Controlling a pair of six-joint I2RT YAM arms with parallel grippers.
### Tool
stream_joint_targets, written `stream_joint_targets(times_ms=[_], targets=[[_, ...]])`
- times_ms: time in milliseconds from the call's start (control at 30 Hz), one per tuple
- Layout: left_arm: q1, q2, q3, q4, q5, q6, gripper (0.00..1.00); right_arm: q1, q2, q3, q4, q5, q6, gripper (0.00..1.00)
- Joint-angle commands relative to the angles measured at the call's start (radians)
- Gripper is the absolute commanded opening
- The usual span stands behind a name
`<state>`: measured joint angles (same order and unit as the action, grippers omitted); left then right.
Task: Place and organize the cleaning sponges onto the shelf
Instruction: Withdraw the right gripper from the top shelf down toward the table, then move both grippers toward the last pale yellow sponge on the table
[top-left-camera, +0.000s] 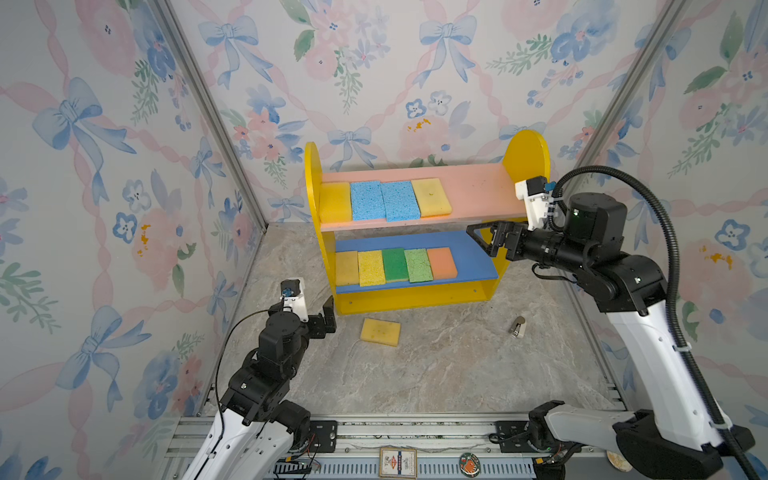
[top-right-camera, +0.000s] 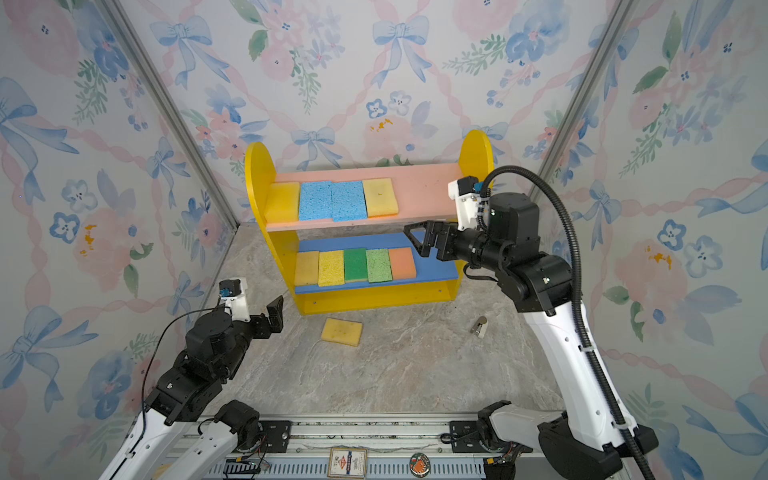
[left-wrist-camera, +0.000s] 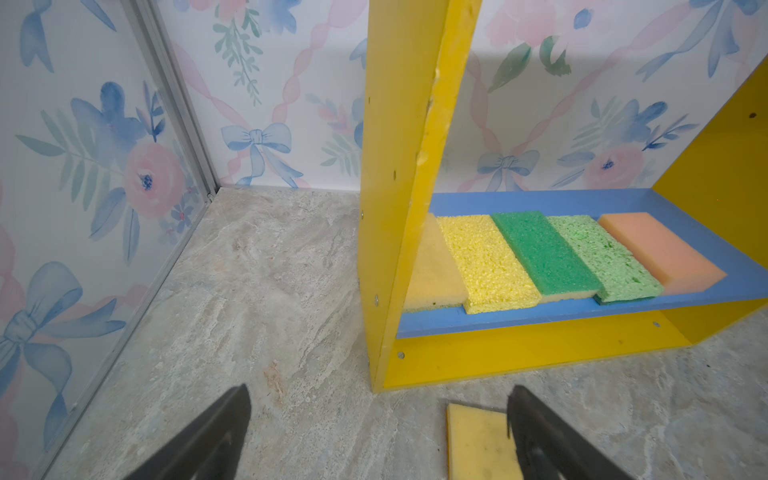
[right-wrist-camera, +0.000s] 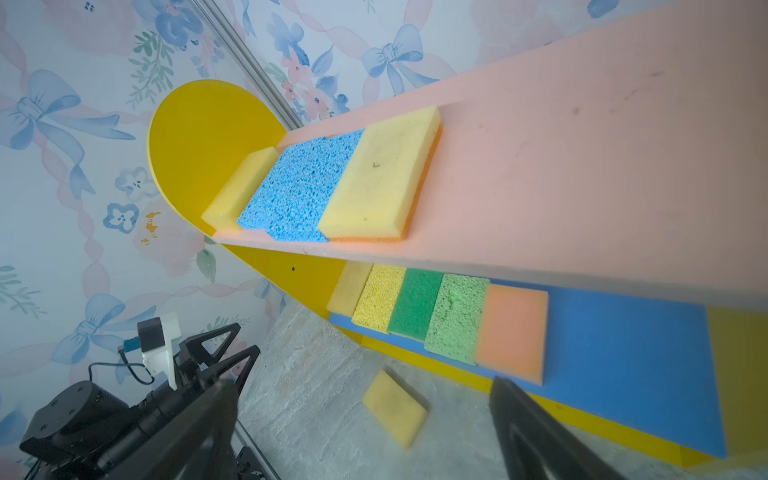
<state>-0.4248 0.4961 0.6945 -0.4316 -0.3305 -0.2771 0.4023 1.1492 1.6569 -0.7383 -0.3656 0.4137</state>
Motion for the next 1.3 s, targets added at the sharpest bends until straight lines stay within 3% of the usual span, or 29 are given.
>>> stream_joint_targets(times_ms=[0, 200, 333, 467, 633, 900, 1267], targets=[[0.003, 0.007, 0.039, 0.026, 0.104, -0.062, 0.98, 0.018, -0.121, -0.193, 0.073, -0.010, 0.037, 0.97], [0.002, 0.165, 0.046, 0.039, 0.346, -0.303, 0.98, 0.093, -0.284, -0.541, 0.067, 0.033, 0.070, 0.97], [-0.010, 0.158, -0.147, 0.157, 0.405, -0.488, 0.98, 0.174, -0.293, -0.777, 0.218, 0.070, 0.155, 0.97], [-0.018, 0.111, -0.325, 0.289, 0.424, -0.626, 0.98, 0.281, -0.167, -0.917, 0.411, 0.107, 0.186, 0.97], [-0.017, 0.137, -0.477, 0.453, 0.428, -0.695, 0.98, 0.377, 0.084, -0.888, 0.533, 0.105, 0.162, 0.97], [-0.008, 0.389, -0.574, 0.789, 0.411, -0.680, 0.98, 0.431, 0.328, -0.832, 0.700, 0.102, 0.146, 0.97], [-0.003, 0.565, -0.539, 0.893, 0.422, -0.656, 0.98, 0.415, 0.584, -0.768, 0.856, 0.130, 0.152, 0.97]])
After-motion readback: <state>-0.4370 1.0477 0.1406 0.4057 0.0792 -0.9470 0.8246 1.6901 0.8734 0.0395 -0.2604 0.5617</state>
